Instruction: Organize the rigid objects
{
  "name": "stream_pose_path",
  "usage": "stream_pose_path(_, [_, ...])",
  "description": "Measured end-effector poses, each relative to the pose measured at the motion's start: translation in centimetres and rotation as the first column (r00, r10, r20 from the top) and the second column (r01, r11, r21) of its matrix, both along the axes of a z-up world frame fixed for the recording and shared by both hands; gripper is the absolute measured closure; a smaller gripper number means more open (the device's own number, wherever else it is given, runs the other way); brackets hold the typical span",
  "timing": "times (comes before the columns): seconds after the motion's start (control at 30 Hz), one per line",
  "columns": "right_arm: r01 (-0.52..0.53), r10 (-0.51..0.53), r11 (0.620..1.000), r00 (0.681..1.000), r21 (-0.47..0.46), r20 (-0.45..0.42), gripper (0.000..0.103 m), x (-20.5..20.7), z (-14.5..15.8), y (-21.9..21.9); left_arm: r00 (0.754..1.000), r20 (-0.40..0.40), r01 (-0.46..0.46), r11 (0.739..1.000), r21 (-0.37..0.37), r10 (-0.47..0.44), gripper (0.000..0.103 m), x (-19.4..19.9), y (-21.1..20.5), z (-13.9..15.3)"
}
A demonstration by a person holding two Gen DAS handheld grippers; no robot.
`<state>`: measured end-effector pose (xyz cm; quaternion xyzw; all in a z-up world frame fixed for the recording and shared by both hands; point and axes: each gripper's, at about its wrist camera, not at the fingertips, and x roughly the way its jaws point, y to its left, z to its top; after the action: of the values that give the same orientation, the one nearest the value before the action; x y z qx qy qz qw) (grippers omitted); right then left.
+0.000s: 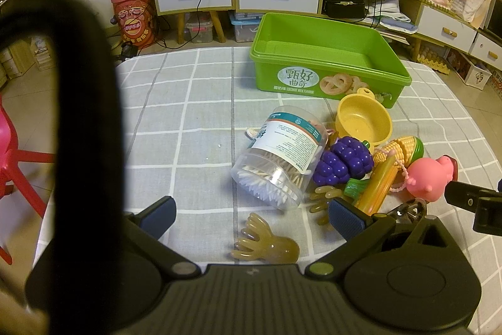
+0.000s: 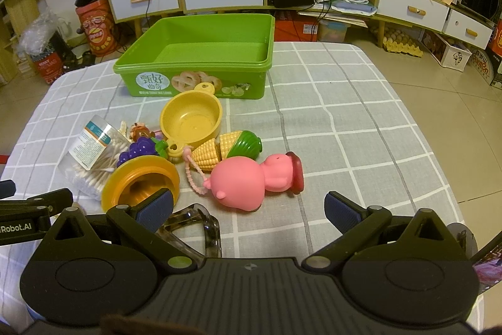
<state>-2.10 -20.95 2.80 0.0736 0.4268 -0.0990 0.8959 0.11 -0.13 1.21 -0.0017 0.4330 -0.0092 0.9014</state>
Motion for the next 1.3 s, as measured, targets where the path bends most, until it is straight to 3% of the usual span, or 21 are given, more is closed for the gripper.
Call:
stream_pose_path(0.57, [0.003,-0.003,1.000,1.000,0.009,0.000,0.002,0.0,-0.2,-0.2,1.000,0.005,0.000,1.000,-0.006,0.000,0.016,0.4,0.8,0.0])
stream_pose_path(0.87, [-0.008,0.004,0.999,0.997,0.044,0.079,0.002,1.1,-0.2,-2.7,0.993,0.069,0.103,0.994,-0.047,-0.100,0.016,1.5,1.8,-0.5])
stream_pose_path(1.03, [-0.021,0.016,0.988,0.999,0.154,0.036,0.002,3.0,-1.1,-5.1,0.979,0.107,0.185,0.976,-0.117,-0.172,0.016,2.7,2.5,-0.5])
stream_pose_path(1.3, [0.021,-0.002,0.953,0.998,0.303,-0.063,0.002,5.1,-3.3,-6.7,0.966,0.101,0.251,0.956,-0.153,-0.238,0.025,5.1,2.6,-1.6])
